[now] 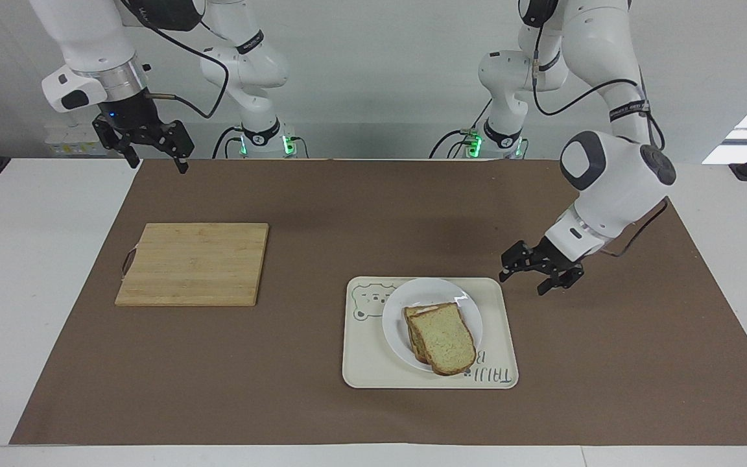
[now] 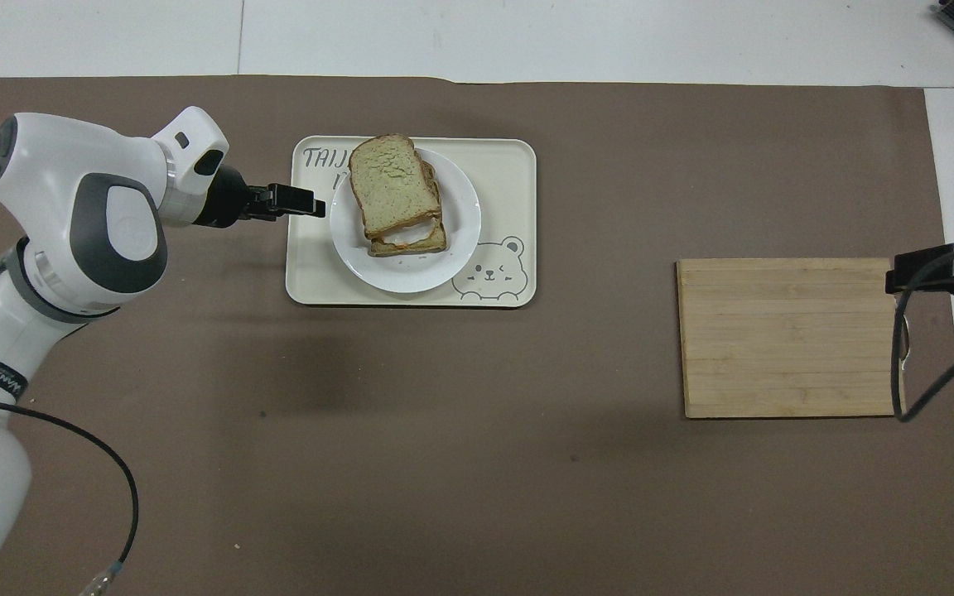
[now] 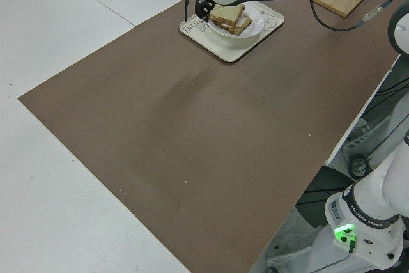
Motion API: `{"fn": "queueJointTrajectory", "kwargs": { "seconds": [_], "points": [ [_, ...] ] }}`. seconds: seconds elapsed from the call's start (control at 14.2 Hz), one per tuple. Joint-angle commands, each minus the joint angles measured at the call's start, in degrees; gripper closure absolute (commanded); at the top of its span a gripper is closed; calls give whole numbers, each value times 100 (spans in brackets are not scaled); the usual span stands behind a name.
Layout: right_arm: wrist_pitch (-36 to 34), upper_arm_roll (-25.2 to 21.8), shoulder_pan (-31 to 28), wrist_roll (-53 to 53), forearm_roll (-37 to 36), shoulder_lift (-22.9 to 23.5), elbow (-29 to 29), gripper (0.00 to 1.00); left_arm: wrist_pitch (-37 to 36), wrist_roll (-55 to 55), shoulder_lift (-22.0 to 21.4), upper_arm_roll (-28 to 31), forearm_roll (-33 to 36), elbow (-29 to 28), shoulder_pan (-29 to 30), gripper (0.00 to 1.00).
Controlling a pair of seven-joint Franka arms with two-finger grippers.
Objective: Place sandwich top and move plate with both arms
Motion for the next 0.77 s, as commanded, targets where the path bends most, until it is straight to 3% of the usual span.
{"fn": "queueJointTrajectory", "kwargs": {
  "seconds": [0.0, 0.21, 0.56, 0.7],
  "points": [
    [-71, -185, 44, -119, -109, -30, -2, 0, -963, -49, -479, 110, 534, 276, 85, 0],
    [-71, -212, 157, -111, -100, -30, -11, 0, -2177, -14, -533, 198, 1352, 1260, 103, 0],
    [-71, -730, 641, -111, -109, -30, -11, 0, -3373, 30, -656, 243, 1432, 2464, 306, 0],
    [-71, -722, 641, -119, -31, -30, -2, 0, -3708, 30, -822, 312, 1423, 2599, 332, 0]
  ]
}}
